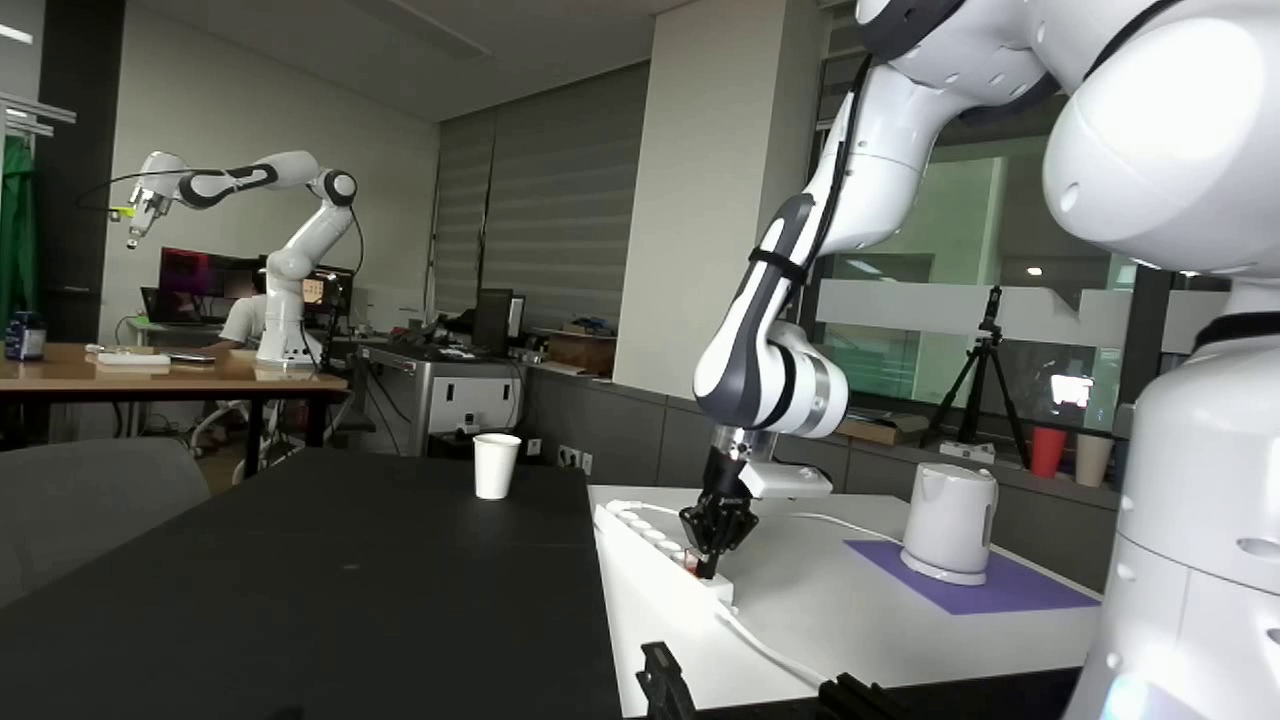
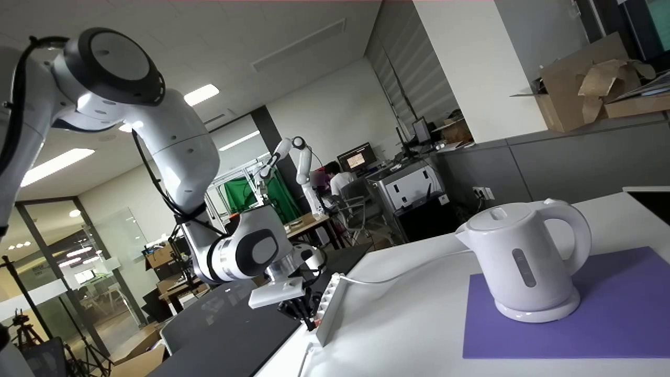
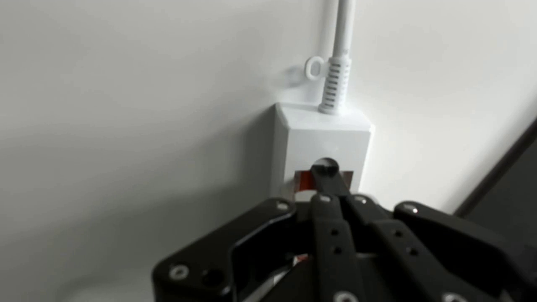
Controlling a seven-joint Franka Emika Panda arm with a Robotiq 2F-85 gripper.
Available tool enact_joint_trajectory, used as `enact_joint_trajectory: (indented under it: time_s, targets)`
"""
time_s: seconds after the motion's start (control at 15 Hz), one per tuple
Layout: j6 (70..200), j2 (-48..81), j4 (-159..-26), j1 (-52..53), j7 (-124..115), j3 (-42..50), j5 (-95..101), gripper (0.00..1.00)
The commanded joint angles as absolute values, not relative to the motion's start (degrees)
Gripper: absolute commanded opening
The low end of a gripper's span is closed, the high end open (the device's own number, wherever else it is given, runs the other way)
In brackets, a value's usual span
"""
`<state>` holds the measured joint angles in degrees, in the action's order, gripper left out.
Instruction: Turn off the extension cable
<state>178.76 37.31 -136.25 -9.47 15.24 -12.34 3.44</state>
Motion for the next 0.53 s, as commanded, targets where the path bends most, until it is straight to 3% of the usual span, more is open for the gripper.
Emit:
enact_joint_trajectory:
  time_s: [0.0, 0.47]
  targets:
    - [179.45, 40.30, -134.01, -2.53, 13.33, -7.06, 5.88, 0.00]
    - [179.45, 43.43, -132.44, 21.95, 10.44, 10.68, 11.48, 0.00]
